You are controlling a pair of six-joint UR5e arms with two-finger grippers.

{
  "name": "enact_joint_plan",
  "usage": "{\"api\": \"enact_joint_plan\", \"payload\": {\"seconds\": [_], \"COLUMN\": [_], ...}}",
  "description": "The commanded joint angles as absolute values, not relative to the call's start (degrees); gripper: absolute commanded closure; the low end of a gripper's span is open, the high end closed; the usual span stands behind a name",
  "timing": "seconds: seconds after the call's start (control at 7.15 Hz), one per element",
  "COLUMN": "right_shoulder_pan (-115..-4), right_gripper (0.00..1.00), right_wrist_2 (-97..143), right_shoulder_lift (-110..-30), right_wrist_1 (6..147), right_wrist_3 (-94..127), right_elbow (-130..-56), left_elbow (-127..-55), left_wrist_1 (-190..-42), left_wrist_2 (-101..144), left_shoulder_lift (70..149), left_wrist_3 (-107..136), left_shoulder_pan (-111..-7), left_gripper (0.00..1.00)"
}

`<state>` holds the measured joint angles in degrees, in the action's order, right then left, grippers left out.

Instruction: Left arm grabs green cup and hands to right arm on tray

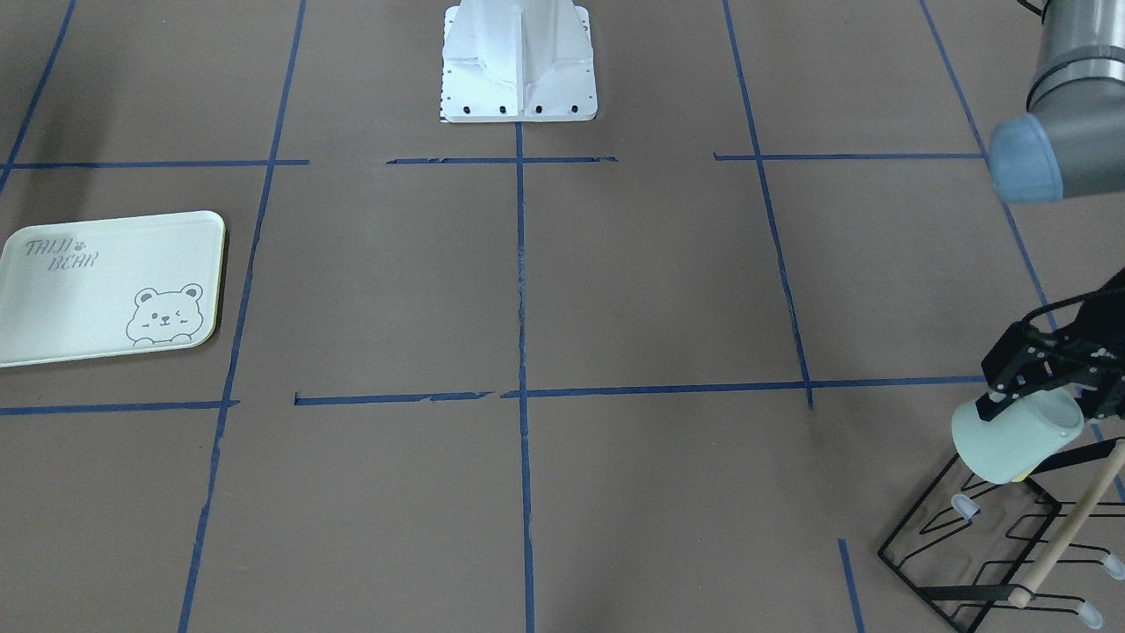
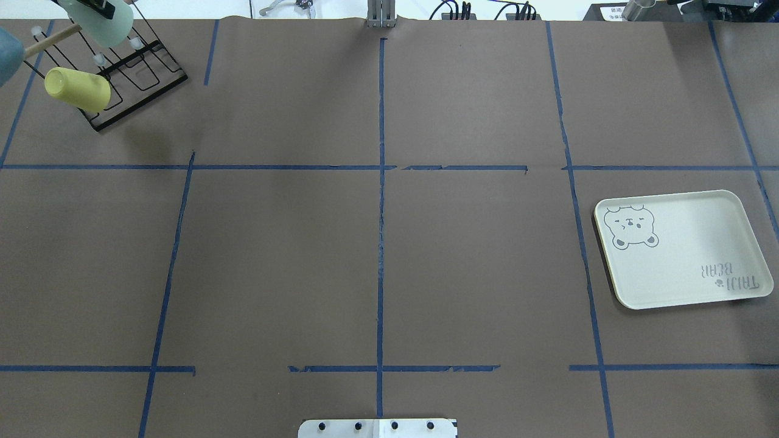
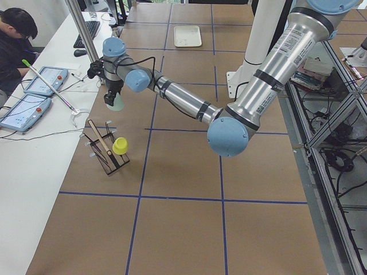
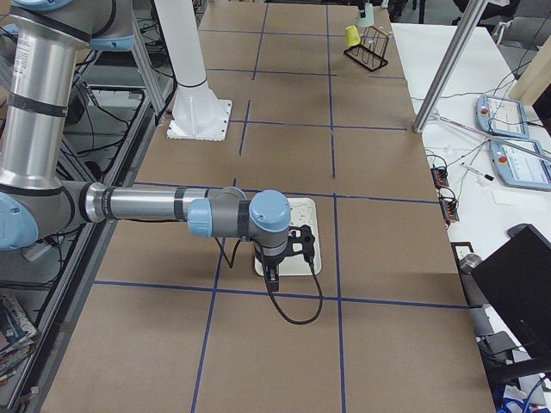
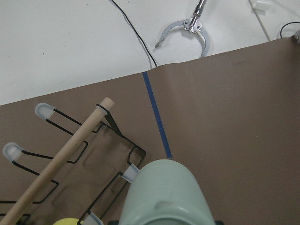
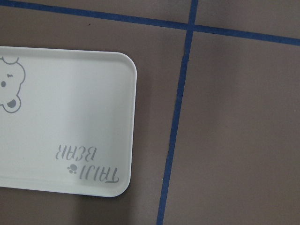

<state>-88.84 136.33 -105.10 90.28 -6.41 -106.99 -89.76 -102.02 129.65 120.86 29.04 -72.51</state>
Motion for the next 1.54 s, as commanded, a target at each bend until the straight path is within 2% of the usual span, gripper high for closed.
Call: {"api": "enact_joint_plan", "payload": {"seconds": [0.0, 0.56, 0.7, 1.12, 1.4], "right_shoulder_pan": [-88.8, -79.1, -76.1, -63.8, -54.7], "right_gripper": [0.00, 0.00, 0.00, 0.00, 0.00], "right_wrist_2": [141.7, 144.6, 144.3, 133.9, 127.3], "right_shoulder_lift": [-104.7, -104.1, -102.8, -98.1, -96.0], "right_wrist_1": [83.1, 48.3, 40.7, 17.6, 7.2], "right_wrist_3": [2.7, 40.7, 50.5, 81.1, 89.9], "right_elbow": [-107.3, -107.2, -107.2, -107.4, -107.6], "left_elbow": [-92.0, -92.6, -93.7, -101.7, -105.1], "left_wrist_1": [-108.1, -130.3, -133.3, -134.4, -141.1], "left_wrist_2": [126.3, 121.7, 118.4, 111.6, 111.4], "left_shoulder_lift": [118.3, 114.9, 114.8, 114.8, 114.8], "left_wrist_3": [41.2, 67.9, 73.5, 87.3, 96.8], "left_shoulder_pan": [-68.2, -58.2, -55.3, -44.3, -40.5], "left_gripper": [0.49, 0.48, 0.45, 0.48, 0.48]}}
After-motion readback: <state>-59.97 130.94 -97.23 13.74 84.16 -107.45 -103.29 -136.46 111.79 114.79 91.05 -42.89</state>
